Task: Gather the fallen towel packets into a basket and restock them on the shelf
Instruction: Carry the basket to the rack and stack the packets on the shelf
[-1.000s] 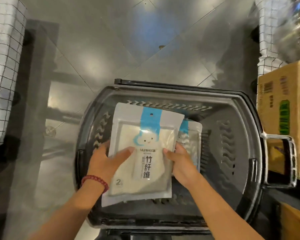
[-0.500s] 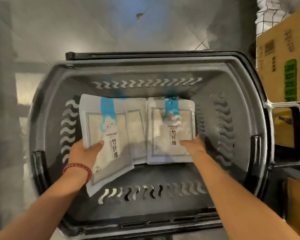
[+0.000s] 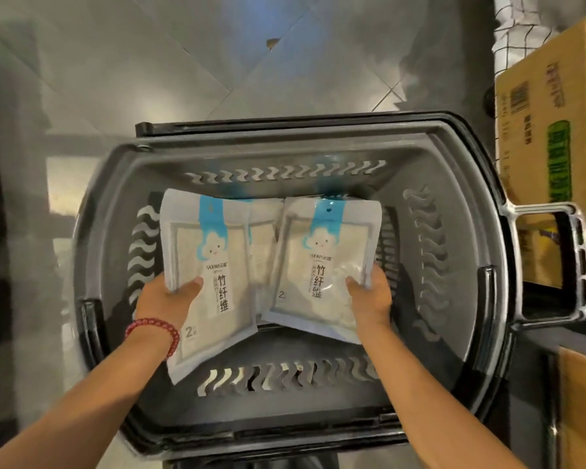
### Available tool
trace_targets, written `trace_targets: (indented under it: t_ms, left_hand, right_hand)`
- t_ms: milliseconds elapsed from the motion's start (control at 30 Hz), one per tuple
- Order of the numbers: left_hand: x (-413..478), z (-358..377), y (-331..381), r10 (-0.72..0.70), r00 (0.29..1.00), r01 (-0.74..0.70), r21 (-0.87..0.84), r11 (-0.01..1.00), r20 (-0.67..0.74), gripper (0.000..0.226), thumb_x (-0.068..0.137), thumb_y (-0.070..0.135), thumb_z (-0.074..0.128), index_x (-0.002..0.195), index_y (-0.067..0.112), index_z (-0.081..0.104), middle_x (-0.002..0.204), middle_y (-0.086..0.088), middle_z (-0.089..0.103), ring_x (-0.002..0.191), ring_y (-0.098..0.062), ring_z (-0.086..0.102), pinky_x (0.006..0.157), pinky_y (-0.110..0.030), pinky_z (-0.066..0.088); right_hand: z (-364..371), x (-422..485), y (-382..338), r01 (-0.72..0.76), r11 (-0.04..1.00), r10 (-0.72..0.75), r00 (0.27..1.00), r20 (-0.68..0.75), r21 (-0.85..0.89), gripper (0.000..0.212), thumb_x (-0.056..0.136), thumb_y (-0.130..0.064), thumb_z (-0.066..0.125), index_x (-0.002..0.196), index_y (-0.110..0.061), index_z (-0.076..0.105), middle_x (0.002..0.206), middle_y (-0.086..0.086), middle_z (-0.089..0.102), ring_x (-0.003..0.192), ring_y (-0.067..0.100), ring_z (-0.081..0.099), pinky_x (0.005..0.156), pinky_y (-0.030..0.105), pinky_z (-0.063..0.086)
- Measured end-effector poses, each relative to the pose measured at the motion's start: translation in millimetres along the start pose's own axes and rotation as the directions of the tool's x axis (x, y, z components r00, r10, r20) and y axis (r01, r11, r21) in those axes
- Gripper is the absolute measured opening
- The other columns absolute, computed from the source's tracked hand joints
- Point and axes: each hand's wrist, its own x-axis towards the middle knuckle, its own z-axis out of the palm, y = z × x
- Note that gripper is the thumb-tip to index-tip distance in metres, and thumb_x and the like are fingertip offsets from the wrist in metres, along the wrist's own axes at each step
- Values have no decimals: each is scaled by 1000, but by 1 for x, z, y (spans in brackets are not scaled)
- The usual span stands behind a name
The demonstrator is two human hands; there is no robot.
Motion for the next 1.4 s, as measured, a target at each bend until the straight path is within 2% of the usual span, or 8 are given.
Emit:
trace_targets:
  t_ms: [267,467,600,733,833,933,1233,1400]
  left_hand:
    - [-12,-6,19,-50,985,75,-146,986,165,9,84,31,66,92,27,66,74,10,70,76,-12,63,57,-27,45]
    - [-22,2,21,-77,967,133,-220,966,243,29,62,27,78,88,23,67,82,1,73,81,-21,68,67,-35,52]
    - [-16,4,16,-70,985,102,-202,974,159,22,73,15,76,84,28,61,81,3,67,76,-17,63,61,-31,48]
    - [-4,7,10,-37,996,51,-164,985,86,23,75,16,76,85,29,60,79,7,63,75,-12,59,63,-29,46]
    - [5,9,1,-42,997,50,-147,988,60,24,76,16,75,92,27,62,86,3,64,78,-16,60,73,-36,48]
    - [10,10,-6,-27,999,32,-121,992,44,28,77,15,74,102,21,63,93,0,64,82,-17,60,71,-34,47]
    - [8,10,-6,-25,1000,25,-68,997,-1,34,80,14,71,113,13,62,112,-12,65,87,-22,57,67,-30,45]
    - [1,5,4,-53,998,53,-26,998,24,36,85,17,66,119,14,59,119,-14,62,110,-35,56,80,-42,43]
  right_hand:
    - [-2,-34,-40,12,995,-40,955,293,97,33,88,2,56,95,-30,59,92,-9,67,86,5,65,68,19,54]
    - [41,-52,-35,-40,999,21,882,470,30,21,91,-9,55,94,-30,53,98,-10,64,92,8,62,76,24,55]
    - [51,-29,-23,0,986,66,920,387,-169,12,90,-15,56,102,-14,55,96,-1,59,90,16,57,71,18,45]
    - [28,21,-9,-72,903,105,993,56,-424,48,86,-18,62,129,-2,46,126,14,53,116,30,51,84,26,40]
    - [5,51,7,-199,815,244,970,12,-544,81,83,-22,68,146,0,22,147,19,36,133,33,38,104,35,36]
    - [-2,62,17,-250,847,320,945,73,-470,72,79,-17,73,140,-1,37,138,16,49,124,31,50,100,33,42]
    - [4,28,13,-95,993,94,995,-19,-72,21,89,-8,62,109,-10,57,99,1,57,88,18,58,66,10,42]
    - [-9,6,-3,25,1000,-26,997,78,18,34,90,-1,53,121,-14,58,110,-4,62,97,10,57,73,7,45]
